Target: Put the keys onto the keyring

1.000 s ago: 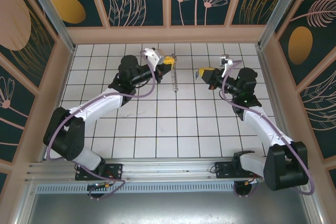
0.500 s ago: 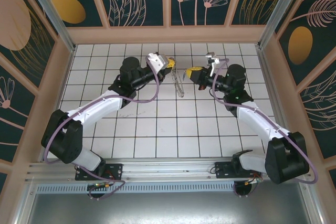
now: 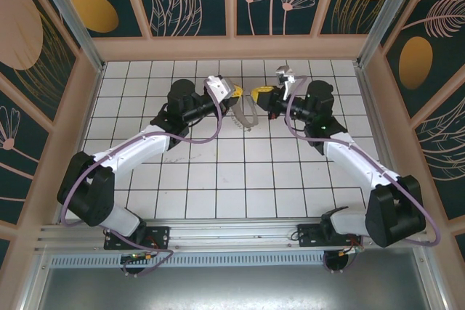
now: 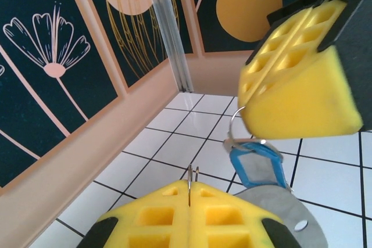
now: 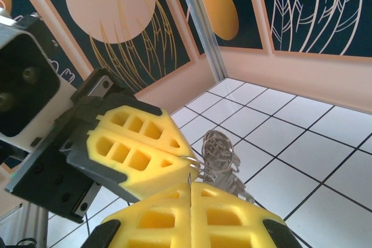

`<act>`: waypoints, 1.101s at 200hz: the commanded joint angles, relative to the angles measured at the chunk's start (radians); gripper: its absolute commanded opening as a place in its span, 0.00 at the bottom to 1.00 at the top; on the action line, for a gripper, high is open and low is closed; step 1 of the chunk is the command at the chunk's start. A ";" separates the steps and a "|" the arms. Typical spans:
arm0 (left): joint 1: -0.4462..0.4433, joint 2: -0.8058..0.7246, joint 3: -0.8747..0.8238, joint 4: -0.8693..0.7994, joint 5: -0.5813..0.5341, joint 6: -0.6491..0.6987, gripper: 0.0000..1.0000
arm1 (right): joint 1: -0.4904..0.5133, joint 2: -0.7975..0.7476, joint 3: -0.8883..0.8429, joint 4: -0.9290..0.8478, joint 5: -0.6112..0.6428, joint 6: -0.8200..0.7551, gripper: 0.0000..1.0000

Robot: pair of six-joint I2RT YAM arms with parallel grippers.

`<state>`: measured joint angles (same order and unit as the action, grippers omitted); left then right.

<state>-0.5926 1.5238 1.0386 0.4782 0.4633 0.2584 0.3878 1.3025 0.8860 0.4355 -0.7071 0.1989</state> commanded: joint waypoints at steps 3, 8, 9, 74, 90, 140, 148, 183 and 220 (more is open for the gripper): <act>-0.010 -0.019 0.021 0.015 0.024 0.017 0.00 | 0.013 0.014 0.044 -0.027 0.012 -0.053 0.00; -0.012 -0.019 0.022 0.014 0.024 0.016 0.00 | 0.014 0.016 0.046 -0.028 0.014 -0.055 0.00; -0.012 -0.018 0.023 0.014 0.024 0.016 0.00 | 0.014 0.017 0.047 -0.028 0.014 -0.055 0.00; -0.016 -0.013 0.029 0.011 0.028 0.015 0.00 | 0.022 0.036 0.064 -0.034 0.010 -0.060 0.00; -0.019 -0.013 0.031 0.011 0.029 0.014 0.00 | 0.022 0.038 0.064 -0.036 0.009 -0.061 0.00; -0.021 -0.013 0.031 0.011 0.035 0.014 0.00 | 0.025 0.044 0.080 -0.061 0.014 -0.078 0.00; -0.023 -0.012 0.031 0.011 0.037 0.014 0.00 | 0.025 0.045 0.082 -0.065 0.015 -0.082 0.00; -0.024 -0.014 0.029 0.009 0.043 0.015 0.00 | 0.026 0.053 0.096 -0.081 0.017 -0.091 0.00; -0.026 -0.015 0.029 0.007 0.044 0.017 0.00 | 0.028 0.065 0.114 -0.103 0.023 -0.108 0.00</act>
<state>-0.6025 1.5238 1.0397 0.4652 0.4629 0.2584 0.4076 1.3502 0.9497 0.3340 -0.6998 0.1280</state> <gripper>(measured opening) 0.045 0.049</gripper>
